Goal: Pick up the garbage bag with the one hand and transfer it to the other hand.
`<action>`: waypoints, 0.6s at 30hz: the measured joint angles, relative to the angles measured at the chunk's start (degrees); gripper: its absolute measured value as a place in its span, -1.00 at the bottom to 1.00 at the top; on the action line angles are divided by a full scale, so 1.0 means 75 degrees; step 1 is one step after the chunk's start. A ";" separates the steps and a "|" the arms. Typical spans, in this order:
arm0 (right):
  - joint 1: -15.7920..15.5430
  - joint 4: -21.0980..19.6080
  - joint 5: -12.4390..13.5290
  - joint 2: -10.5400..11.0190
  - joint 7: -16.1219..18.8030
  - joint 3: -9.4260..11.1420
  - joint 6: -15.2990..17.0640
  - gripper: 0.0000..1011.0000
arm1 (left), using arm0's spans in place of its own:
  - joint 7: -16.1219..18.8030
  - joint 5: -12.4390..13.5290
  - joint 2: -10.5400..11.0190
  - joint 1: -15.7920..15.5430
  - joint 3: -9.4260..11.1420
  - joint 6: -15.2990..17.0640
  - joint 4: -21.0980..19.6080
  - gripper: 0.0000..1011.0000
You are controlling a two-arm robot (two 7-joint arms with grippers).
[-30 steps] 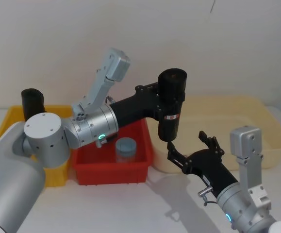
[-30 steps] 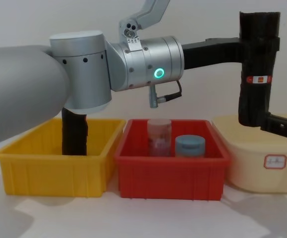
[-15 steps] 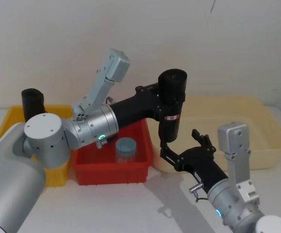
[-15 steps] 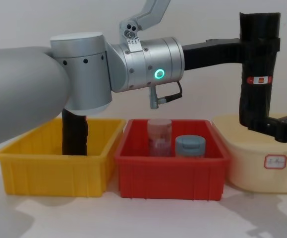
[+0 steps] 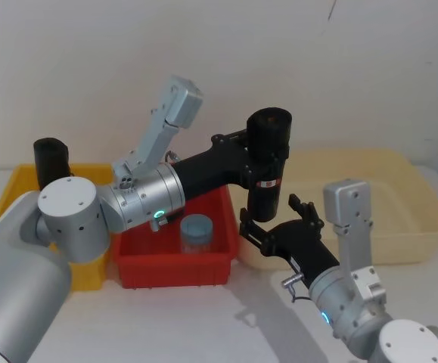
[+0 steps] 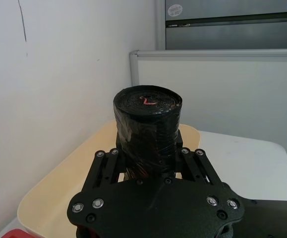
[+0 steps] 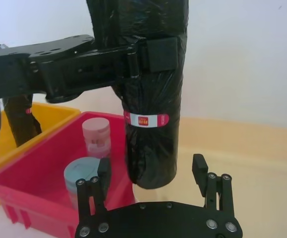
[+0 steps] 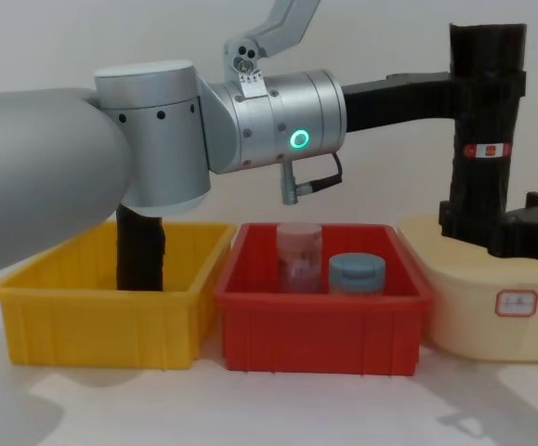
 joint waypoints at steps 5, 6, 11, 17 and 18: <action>0.0221 0.0232 -0.0019 -0.0137 -0.0001 0.0000 0.0039 0.98 | 0.0000 -0.0003 -0.0001 0.0000 0.0000 0.0000 0.0000 -0.06; 0.0263 0.0267 -0.0021 -0.0160 -0.0001 0.0001 0.0043 0.98 | 0.0000 -0.0003 0.0000 0.0000 0.0000 0.0000 0.0000 -0.06; 0.0433 0.0447 -0.0027 -0.0273 0.0007 0.0007 0.0063 0.98 | 0.0001 -0.0004 0.0000 0.0000 0.0000 0.0000 0.0000 -0.06; 0.0609 0.0627 -0.0037 -0.0385 0.0044 0.0021 0.0072 0.98 | 0.0001 -0.0004 0.0000 0.0000 0.0000 0.0000 0.0000 -0.06; 0.0634 0.0646 -0.0041 -0.0398 0.0050 0.0022 0.0075 0.98 | 0.0001 -0.0004 -0.0001 0.0000 -0.0001 0.0000 -0.0001 -0.06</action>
